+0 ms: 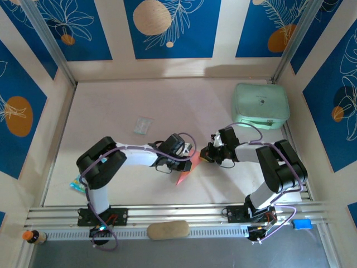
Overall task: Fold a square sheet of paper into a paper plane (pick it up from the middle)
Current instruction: Fold the wing for the fifth time at the center of the table.
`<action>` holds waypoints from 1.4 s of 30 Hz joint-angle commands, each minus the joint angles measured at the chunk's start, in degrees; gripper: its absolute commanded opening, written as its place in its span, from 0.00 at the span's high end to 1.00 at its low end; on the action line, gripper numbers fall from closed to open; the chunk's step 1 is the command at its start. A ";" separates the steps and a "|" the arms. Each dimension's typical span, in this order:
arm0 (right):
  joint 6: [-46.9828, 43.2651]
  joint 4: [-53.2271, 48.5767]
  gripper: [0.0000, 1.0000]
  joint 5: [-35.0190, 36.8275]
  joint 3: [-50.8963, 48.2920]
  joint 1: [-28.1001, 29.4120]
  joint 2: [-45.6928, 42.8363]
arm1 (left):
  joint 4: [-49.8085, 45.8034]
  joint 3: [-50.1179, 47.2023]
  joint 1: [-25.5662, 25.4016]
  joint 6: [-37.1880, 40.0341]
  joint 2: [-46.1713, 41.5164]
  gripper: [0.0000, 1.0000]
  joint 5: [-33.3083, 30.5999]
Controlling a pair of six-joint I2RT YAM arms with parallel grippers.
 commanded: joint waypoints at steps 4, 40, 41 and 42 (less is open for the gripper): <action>-2.43 -1.12 0.95 -2.72 1.52 -1.08 -1.08 | 1.09 -5.84 0.08 -3.73 0.62 1.00 -1.93; 2.31 -8.36 0.72 -2.54 -4.43 -2.90 -16.50 | 10.08 -4.87 -2.51 -16.04 -6.87 0.80 -15.05; 2.61 -8.37 0.71 -2.55 -4.75 -2.67 -16.72 | 8.97 -5.04 -2.62 -15.27 -8.33 0.77 -15.65; 2.83 -8.14 0.71 -2.89 -4.96 -2.27 -16.70 | 7.48 -5.34 -2.61 -14.70 -9.94 0.75 -16.41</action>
